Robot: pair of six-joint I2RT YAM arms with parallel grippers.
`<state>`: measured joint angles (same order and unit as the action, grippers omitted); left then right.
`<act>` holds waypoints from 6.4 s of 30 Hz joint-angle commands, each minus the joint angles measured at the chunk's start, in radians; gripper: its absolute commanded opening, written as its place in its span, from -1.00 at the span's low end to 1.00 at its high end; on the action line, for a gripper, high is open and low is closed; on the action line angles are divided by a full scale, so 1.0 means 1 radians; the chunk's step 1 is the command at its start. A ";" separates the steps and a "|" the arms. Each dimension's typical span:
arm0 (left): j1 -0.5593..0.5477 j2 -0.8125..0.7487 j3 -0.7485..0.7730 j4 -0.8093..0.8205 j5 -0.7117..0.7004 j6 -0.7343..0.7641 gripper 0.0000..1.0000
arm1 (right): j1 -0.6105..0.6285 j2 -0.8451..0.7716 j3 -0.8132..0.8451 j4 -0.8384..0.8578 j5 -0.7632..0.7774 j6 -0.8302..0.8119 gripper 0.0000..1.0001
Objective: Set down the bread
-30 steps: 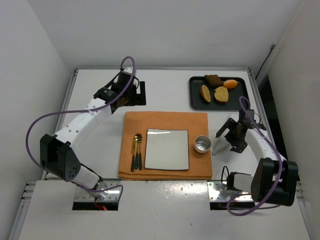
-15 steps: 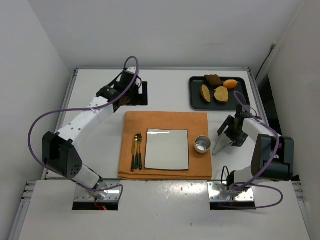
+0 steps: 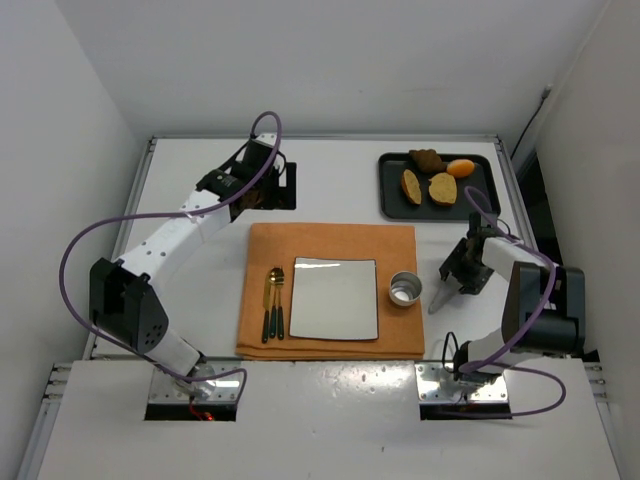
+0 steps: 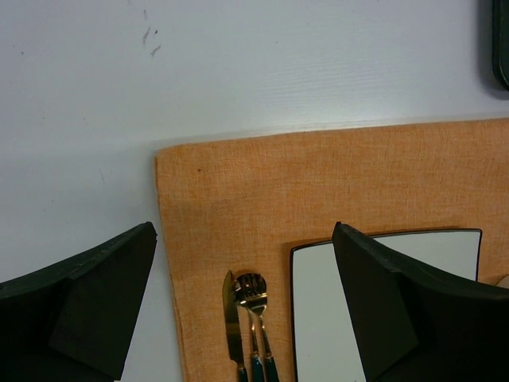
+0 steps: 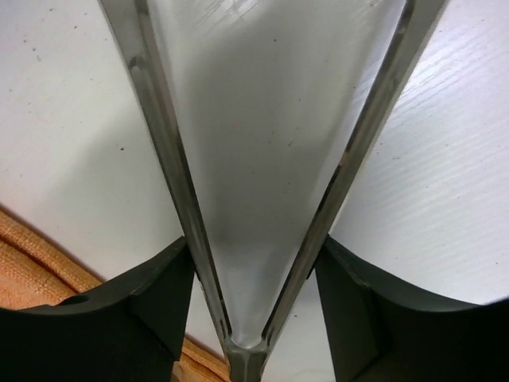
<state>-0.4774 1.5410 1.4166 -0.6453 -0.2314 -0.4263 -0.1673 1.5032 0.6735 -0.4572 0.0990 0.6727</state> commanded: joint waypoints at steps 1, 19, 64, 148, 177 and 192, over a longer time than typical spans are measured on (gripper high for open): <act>-0.009 -0.005 0.039 0.010 -0.011 0.012 0.99 | 0.002 0.034 -0.020 0.025 0.025 0.033 0.18; -0.009 0.004 0.048 0.001 0.000 0.014 0.99 | 0.029 -0.175 0.549 -0.342 -0.112 -0.094 -0.30; 0.019 0.033 0.048 -0.019 -0.091 -0.032 0.99 | 0.141 0.640 1.295 -0.350 -0.108 -0.211 -0.14; 0.118 -0.064 0.048 -0.028 -0.068 -0.081 0.99 | 0.735 -0.327 0.463 -0.508 -0.435 -0.187 -0.90; 0.137 -0.074 0.030 -0.028 -0.049 -0.091 0.99 | 0.881 -0.265 0.449 -0.538 -0.282 -0.124 -0.08; 0.137 -0.094 0.021 -0.019 -0.029 -0.091 0.99 | 0.868 -0.287 0.647 -0.607 0.092 -0.036 -0.07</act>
<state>-0.3477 1.5028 1.4296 -0.6739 -0.2768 -0.5095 0.7078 1.2434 1.2423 -1.0565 -0.0093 0.5797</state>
